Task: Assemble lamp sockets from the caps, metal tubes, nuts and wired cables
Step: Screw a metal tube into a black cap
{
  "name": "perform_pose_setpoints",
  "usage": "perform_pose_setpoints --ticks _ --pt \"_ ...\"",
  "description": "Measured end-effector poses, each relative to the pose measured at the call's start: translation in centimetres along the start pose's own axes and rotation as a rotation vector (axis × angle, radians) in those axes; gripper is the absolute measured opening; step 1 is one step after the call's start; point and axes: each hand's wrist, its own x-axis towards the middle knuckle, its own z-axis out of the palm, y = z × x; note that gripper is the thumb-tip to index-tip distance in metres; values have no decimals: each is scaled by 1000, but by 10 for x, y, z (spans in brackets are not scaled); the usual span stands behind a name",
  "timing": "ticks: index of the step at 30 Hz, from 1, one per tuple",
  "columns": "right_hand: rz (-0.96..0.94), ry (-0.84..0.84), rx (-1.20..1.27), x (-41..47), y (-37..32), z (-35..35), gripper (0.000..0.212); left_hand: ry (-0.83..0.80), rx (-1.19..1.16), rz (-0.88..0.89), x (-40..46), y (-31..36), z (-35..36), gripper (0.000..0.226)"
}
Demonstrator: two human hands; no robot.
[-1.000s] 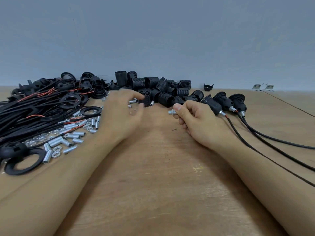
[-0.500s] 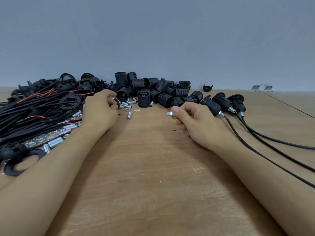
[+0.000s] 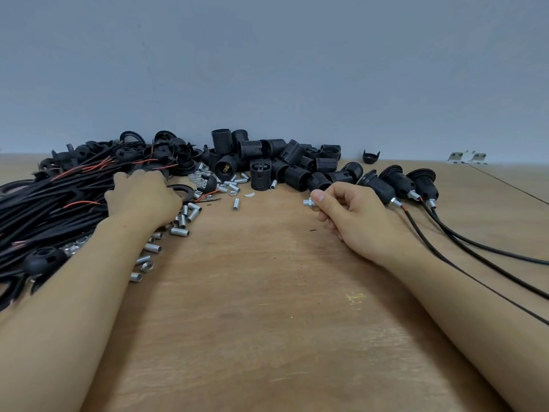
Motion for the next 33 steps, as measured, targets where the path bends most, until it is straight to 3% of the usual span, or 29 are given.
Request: perform_pose_setpoints --ticks 12,19,23,27,33 --pt "15 4 -20 1 1 1 29 40 -283 196 0 -1 -1 5" --pt "17 0 -18 1 0 1 27 209 -239 226 13 7 -8 28" --pt "19 -9 -34 -1 -1 0 28 54 -15 348 42 33 -12 34" --pt "30 -5 -47 -2 -2 -2 28 -150 168 276 64 44 -8 27" --pt "41 -7 -53 -1 -2 -3 27 123 25 231 76 37 14 27"
